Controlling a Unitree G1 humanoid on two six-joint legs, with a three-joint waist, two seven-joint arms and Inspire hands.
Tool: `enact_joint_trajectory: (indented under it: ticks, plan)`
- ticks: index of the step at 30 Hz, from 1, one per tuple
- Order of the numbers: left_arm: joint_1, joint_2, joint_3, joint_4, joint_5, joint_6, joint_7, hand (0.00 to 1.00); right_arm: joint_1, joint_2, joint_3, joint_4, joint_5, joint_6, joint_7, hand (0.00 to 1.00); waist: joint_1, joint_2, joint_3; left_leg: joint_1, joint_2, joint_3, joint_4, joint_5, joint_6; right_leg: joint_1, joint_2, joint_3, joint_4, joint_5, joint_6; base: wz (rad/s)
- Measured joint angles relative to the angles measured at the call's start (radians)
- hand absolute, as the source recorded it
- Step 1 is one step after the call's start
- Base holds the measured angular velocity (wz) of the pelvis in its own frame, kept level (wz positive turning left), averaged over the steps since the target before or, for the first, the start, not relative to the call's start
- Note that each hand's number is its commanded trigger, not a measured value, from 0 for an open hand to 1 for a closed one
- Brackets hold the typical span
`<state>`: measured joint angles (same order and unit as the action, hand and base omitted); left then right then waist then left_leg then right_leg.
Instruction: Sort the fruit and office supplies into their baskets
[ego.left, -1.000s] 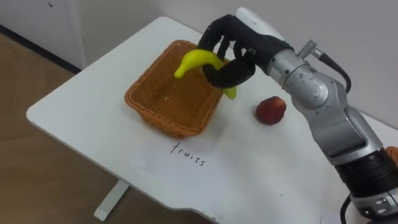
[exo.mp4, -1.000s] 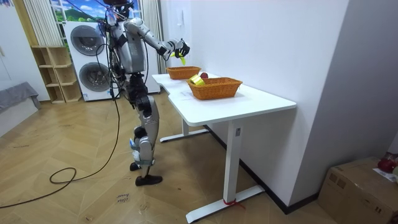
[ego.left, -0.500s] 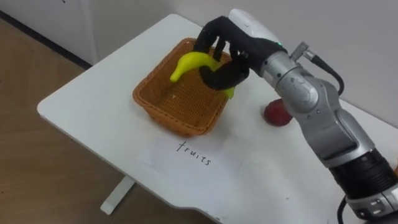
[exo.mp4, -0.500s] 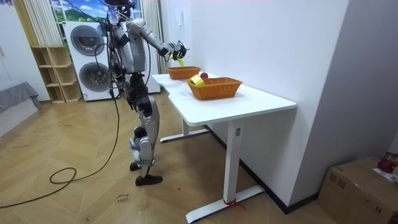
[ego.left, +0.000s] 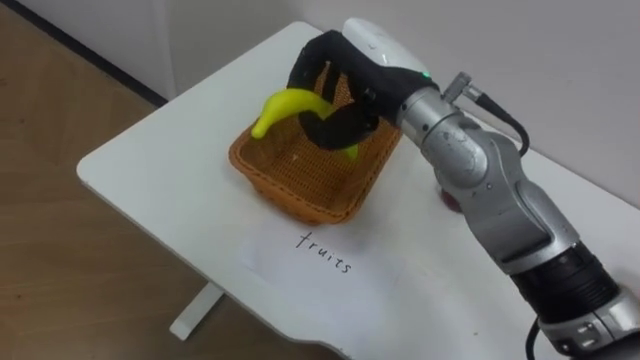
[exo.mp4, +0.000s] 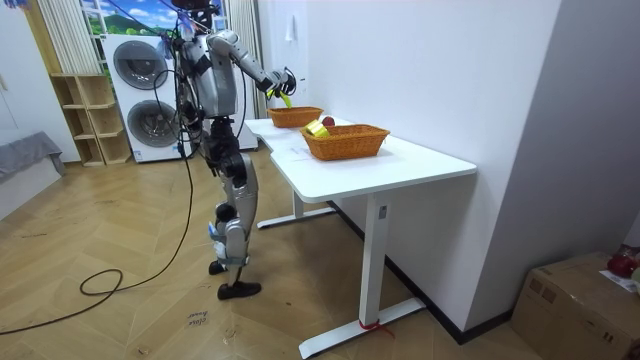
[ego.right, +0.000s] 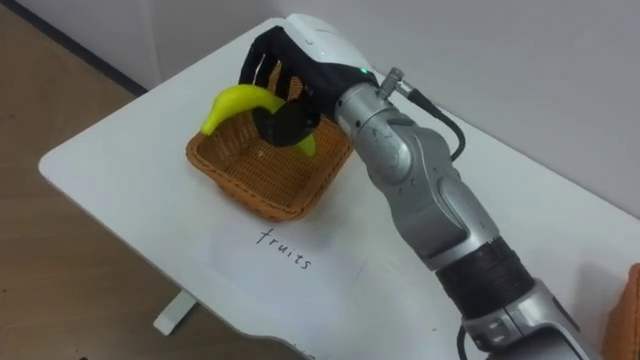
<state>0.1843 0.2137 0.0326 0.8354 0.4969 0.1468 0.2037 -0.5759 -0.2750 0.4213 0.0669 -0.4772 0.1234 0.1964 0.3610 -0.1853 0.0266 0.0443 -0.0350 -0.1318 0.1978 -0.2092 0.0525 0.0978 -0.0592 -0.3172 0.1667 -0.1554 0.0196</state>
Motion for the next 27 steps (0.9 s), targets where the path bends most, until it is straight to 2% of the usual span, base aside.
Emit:
enact_joint_trajectory:
  ticks: [2, 4, 8, 17, 18, 19, 20, 21, 22, 23, 27]
  plan:
    - [0.0, -0.002, -0.001, 0.0, 0.001, 0.0, 0.0, 0.0, 0.0, 0.002, 0.0, 0.002, -0.003, -0.002, 0.0, 1.0, 0.001, 0.0, 0.0047, -0.002, 0.001, 0.0, -0.001, 0.0, 0.0, -0.002, 0.002, 0.003, 0.0, 0.0, 0.0, 0.0]
    - [0.0, -0.004, -0.004, -0.001, 0.009, 0.0, 0.0, 0.0, 0.0, 0.005, 0.0, 0.009, -0.005, -0.002, 0.0, 1.0, 0.001, 0.002, 0.0055, -0.003, 0.001, 0.0, -0.002, 0.0, 0.0, -0.004, 0.008, 0.003, 0.0, 0.0, 0.0, 0.0]
    - [0.0, -0.006, -0.017, -0.004, 0.018, 0.0, 0.0, 0.0, 0.001, 0.021, 0.0, 0.031, -0.009, -0.002, 0.004, 1.0, 0.001, 0.001, 0.0053, -0.01, 0.001, 0.001, 0.0, 0.0, -0.001, -0.011, 0.009, 0.002, 0.0, 0.0, 0.0, 0.0]
    - [-0.004, -0.006, -0.017, -0.032, 0.018, -0.004, -0.001, 0.0, 0.004, 0.023, 0.0, 0.032, -0.005, -0.003, 0.005, 1.0, 0.001, -0.003, 0.0015, -0.015, -0.004, 0.001, 0.004, 0.0, -0.001, -0.012, 0.009, 0.011, -0.017, 0.0, 0.0, 0.0]
    - [-0.004, -0.006, -0.018, -0.032, 0.018, -0.004, -0.001, 0.0, 0.004, 0.023, 0.0, 0.032, -0.004, -0.003, 0.005, 0.76, 0.001, -0.003, 0.0016, -0.015, -0.004, 0.001, 0.006, 0.0, -0.001, -0.012, 0.009, 0.013, -0.018, 0.0, 0.0, 0.0]
    - [-0.002, -0.005, -0.018, -0.032, 0.018, -0.004, -0.001, 0.0, 0.005, 0.023, 0.0, 0.032, -0.001, -0.003, 0.005, 0.67, 0.0, -0.002, 0.0015, -0.016, -0.005, 0.001, 0.007, 0.0, -0.001, -0.011, 0.008, 0.013, -0.018, 0.0, 0.0, 0.0]
    - [0.0, -0.001, -0.017, -0.031, 0.018, -0.004, -0.001, 0.0, 0.005, 0.023, 0.0, 0.032, 0.001, -0.003, 0.005, 0.52, 0.0, -0.002, 0.0017, -0.015, -0.005, 0.001, 0.007, 0.0, -0.001, -0.01, 0.008, 0.013, -0.018, 0.0, 0.0, 0.0]
    - [0.001, -0.001, -0.017, -0.031, 0.018, -0.004, -0.001, 0.0, 0.005, 0.023, 0.0, 0.032, 0.0, -0.003, 0.005, 0.2, 0.0, -0.002, 0.0017, -0.015, -0.005, 0.001, 0.007, 0.0, -0.001, -0.01, 0.008, 0.014, -0.018, 0.0, 0.0, 0.0]
    - [0.002, -0.001, -0.017, -0.031, 0.018, -0.004, -0.001, 0.0, 0.005, 0.023, 0.0, 0.032, 0.0, -0.003, 0.005, 0.06, 0.0, -0.002, 0.0018, -0.015, -0.005, 0.001, 0.007, 0.0, -0.001, -0.01, 0.008, 0.014, -0.018, 0.0, 0.0, 0.0]
    - [0.004, -0.001, -0.017, -0.031, 0.018, -0.004, -0.001, 0.0, 0.005, 0.023, 0.0, 0.032, 0.0, -0.004, 0.005, 0.0, 0.0, -0.002, 0.0019, -0.015, -0.005, 0.001, 0.007, 0.0, -0.001, -0.01, 0.008, 0.014, -0.018, 0.0, 0.0, 0.0]
    - [0.006, -0.001, -0.016, -0.031, 0.018, -0.004, -0.001, 0.0, 0.005, 0.023, 0.0, 0.032, 0.0, -0.014, 0.005, 0.0, 0.001, -0.002, 0.0021, -0.016, -0.005, 0.001, 0.007, 0.0, -0.001, -0.01, 0.008, 0.016, -0.018, 0.0, 0.0, 0.0]
